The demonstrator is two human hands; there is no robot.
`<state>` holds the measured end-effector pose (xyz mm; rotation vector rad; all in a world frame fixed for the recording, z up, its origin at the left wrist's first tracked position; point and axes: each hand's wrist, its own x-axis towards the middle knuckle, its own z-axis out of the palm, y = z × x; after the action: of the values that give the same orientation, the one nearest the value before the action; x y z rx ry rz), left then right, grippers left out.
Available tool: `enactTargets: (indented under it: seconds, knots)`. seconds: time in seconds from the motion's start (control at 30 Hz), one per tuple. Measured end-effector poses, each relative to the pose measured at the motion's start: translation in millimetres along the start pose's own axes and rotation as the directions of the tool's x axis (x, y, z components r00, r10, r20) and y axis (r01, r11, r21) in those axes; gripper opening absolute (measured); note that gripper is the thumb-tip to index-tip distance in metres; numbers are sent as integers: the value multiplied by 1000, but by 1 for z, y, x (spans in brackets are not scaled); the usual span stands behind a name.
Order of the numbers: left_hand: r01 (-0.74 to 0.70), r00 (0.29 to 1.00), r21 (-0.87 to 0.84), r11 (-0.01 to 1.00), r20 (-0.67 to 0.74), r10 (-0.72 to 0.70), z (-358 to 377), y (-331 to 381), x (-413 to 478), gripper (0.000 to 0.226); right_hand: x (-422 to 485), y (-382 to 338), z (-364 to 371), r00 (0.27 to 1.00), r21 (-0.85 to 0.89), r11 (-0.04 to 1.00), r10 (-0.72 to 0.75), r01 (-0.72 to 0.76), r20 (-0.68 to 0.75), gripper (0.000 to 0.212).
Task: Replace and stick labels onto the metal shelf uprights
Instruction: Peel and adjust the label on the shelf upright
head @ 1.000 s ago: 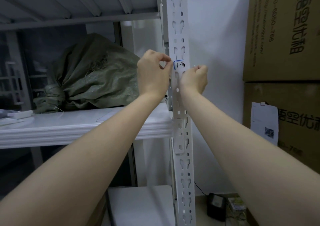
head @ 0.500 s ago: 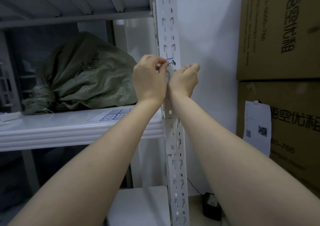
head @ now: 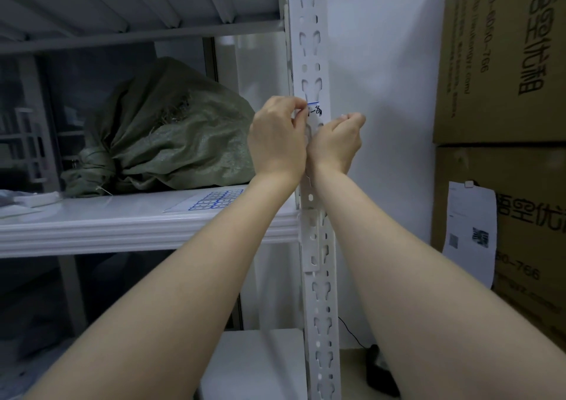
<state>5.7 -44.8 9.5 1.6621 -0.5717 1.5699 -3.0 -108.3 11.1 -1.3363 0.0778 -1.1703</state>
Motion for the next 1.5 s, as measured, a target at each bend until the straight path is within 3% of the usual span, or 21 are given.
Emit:
enactTargets:
  seconds: [0.37,0.5,0.7,0.9,1.27,1.37,1.5]
  knots:
    - [68,998,-26,997,18,-67,1,6,3,6,-1,-1,-1,1000,8,1000,7,-7,4,25]
    - [108,993,-22,994,41,-107,0,9,7,7,-2,-1,-3,1000,4,1000,6,-7,23,15]
    - [84,987,28,996,135,-87,-6,10,-3,4,-3,-2,-3,1000,1,1000,-15,15,23,24]
    - [59,992,-18,998,109,-57,-13,4,2,18,-4,-1,-2,1000,-2,1000,-26,26,6,24]
    - [94,993,34,995,63,-96,-6,7,10,11,-2,2,-2,1000,15,1000,-28,27,3,24]
    - [97,988,55,994,116,-103,-12,10,16,12,-3,1,-2,999,0,999,-35,35,4,24]
    - [-11,957,172,985,288,-40,-19,14,8,12,-4,0,-4,999,17,999,-34,33,19,23]
